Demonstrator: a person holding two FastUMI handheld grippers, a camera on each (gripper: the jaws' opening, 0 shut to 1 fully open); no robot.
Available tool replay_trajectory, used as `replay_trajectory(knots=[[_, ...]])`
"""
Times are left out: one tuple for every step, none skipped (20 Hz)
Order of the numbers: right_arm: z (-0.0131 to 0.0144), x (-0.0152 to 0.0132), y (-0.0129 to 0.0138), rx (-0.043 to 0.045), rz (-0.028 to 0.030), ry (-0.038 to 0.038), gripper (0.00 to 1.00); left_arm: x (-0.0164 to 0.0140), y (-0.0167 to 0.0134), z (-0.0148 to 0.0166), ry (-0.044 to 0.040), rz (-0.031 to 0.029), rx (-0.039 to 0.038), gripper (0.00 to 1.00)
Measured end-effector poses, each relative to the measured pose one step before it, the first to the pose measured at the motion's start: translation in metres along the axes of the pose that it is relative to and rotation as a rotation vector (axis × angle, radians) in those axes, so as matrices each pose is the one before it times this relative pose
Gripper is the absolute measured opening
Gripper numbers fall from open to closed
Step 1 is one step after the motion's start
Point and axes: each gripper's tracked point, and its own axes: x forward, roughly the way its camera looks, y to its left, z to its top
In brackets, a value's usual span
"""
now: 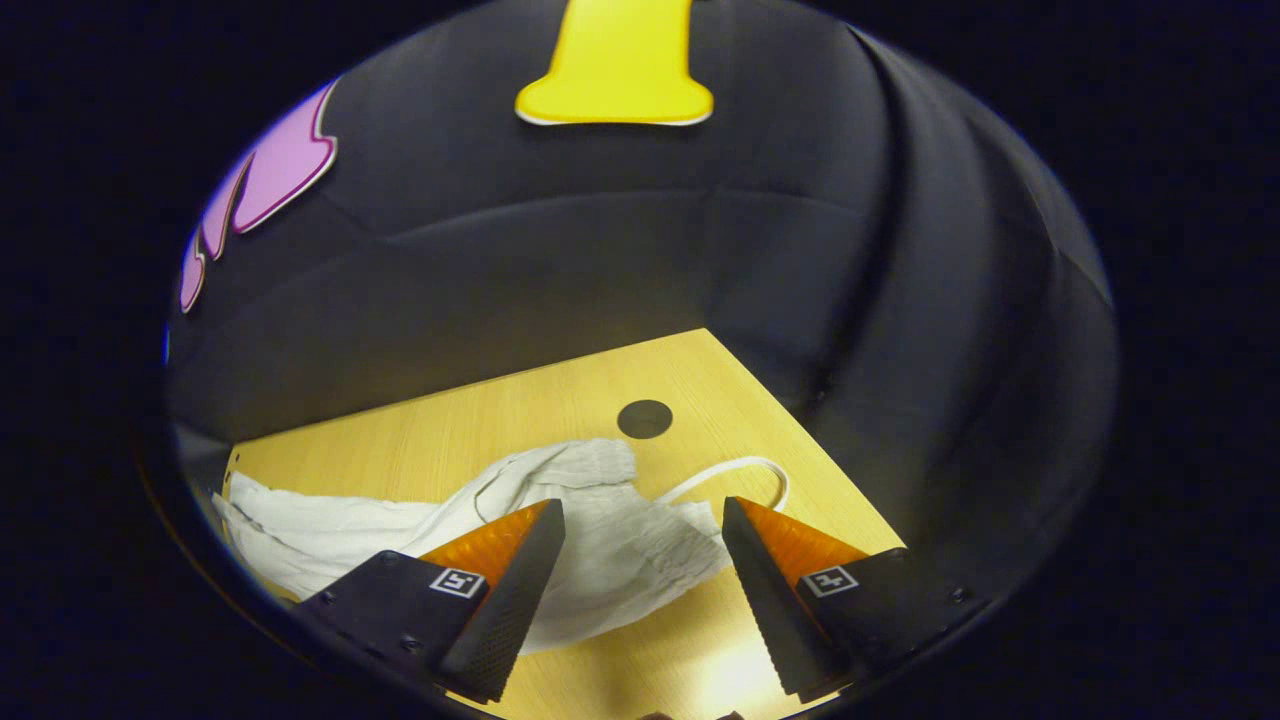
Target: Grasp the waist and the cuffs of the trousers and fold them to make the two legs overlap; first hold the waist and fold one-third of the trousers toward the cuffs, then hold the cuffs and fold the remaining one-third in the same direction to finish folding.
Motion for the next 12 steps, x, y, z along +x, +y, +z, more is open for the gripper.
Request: replay_trajectory(knots=[[-0.00637,0.00056,-0.00586,0.03322,-0.00797,0.01121,0.99,-0.01203,-0.00111,0.00273,-0.00976,-0.01136,-0.02291,0.96],[-0.00754,0.00214,-0.00333,0.02941,-0.00419,0.01185,0.99,-0.01276,-0.00220,0.00096,-0.00567,-0.00661,-0.02423,0.96],[-0.00768,0.00371,-0.00226,0.02901,-0.00251,0.01110,0.99,-0.01222,-0.00234,0.00186,-0.00606,-0.00299,-0.02456,0.97],[-0.00545,0.00270,-0.00340,0.03121,-0.00834,0.01056,0.99,-0.01044,-0.00368,-0.00174,0.00131,-0.00951,-0.02380,0.96],[-0.00509,0.00121,-0.00400,0.03102,-0.02007,0.00527,0.99,-0.01091,-0.00262,-0.00133,0.00822,-0.00508,-0.02357,0.97],[-0.00317,0.00230,-0.00306,0.03327,-0.00936,-0.00358,0.99,-0.01003,-0.00081,-0.00030,0.00001,0.00580,-0.02099,0.97],[-0.00486,0.00357,-0.00129,0.03253,-0.00666,-0.00503,0.99,-0.01017,-0.00227,0.00203,-0.00772,0.00043,-0.01684,0.97],[-0.00473,0.00512,0.00020,0.02630,-0.00233,0.00295,0.99,-0.00860,-0.00160,-0.00058,-0.00982,0.00200,-0.01176,0.97],[-0.00429,0.00512,0.00036,0.01223,0.00369,0.01107,0.99,-0.00625,-0.00306,-0.00132,-0.00043,-0.00575,-0.00299,0.97],[-0.00309,0.00358,0.00206,0.00803,0.01374,0.01029,0.99,-0.00592,-0.00516,-0.00499,0.00839,-0.01064,0.00779,0.97],[0.00393,0.00094,0.00186,0.00090,0.00706,-0.01056,0.99,-0.00471,-0.00595,-0.00330,0.00953,-0.02684,0.01551,0.97],[0.00285,0.00598,0.00025,-0.00222,0.00514,-0.01868,0.99,-0.00339,-0.00788,-0.00244,0.00601,-0.02416,0.01334,0.97]])
